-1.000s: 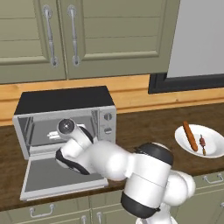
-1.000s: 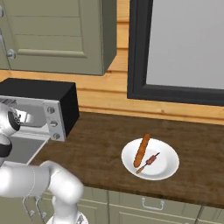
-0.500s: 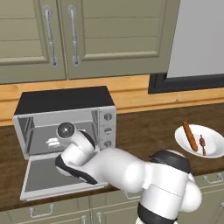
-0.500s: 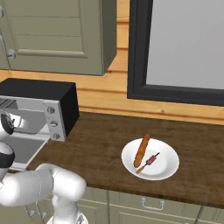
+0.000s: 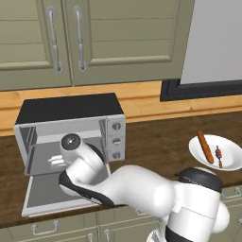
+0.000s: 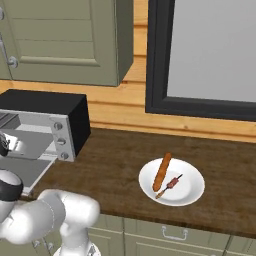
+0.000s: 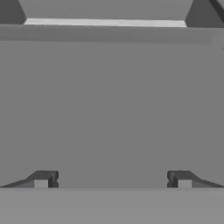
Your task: Pick up the kebab skewer and baguette bread, and place them inside the toaster oven. Close the toaster oven door and start by setting the timer.
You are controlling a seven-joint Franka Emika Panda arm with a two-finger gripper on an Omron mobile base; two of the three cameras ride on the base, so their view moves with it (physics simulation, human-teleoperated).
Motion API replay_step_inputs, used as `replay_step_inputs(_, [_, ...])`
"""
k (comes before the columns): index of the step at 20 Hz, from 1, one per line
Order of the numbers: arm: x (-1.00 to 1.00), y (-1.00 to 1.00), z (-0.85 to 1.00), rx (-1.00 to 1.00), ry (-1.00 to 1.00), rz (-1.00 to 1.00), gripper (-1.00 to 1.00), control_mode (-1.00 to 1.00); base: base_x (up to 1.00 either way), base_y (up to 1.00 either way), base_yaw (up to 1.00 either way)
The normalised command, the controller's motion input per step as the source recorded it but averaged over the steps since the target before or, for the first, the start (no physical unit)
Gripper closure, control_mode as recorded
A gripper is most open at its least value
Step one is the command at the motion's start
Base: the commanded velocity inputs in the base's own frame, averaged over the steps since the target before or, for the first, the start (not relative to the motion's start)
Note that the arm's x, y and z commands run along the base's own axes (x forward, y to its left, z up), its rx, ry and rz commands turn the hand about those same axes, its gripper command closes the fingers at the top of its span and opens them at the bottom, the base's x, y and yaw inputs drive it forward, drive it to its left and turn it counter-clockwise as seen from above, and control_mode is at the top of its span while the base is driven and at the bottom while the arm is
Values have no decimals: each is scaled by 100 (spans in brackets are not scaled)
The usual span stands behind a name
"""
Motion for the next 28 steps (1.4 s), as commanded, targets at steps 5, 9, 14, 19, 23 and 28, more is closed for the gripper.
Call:
replay_step_inputs(5, [-71,0,-42,0,7,0,-100,-100,0,0,0])
replay_step_inputs(9, [-65,-29,37,2,-7,0,-100,-100,0,0,0])
replay_step_inputs(14, [-70,-58,56,6,-2,-1,-100,-100,0,0,0])
replay_step_inputs(19, [-47,-83,53,8,2,-8,-100,-100,0,0,0])
replay_step_inputs(23, [-8,-93,61,9,6,-8,-100,-100,0,0,0])
replay_step_inputs(28, [-16,-92,29,3,5,-3,-100,-100,0,0,0])
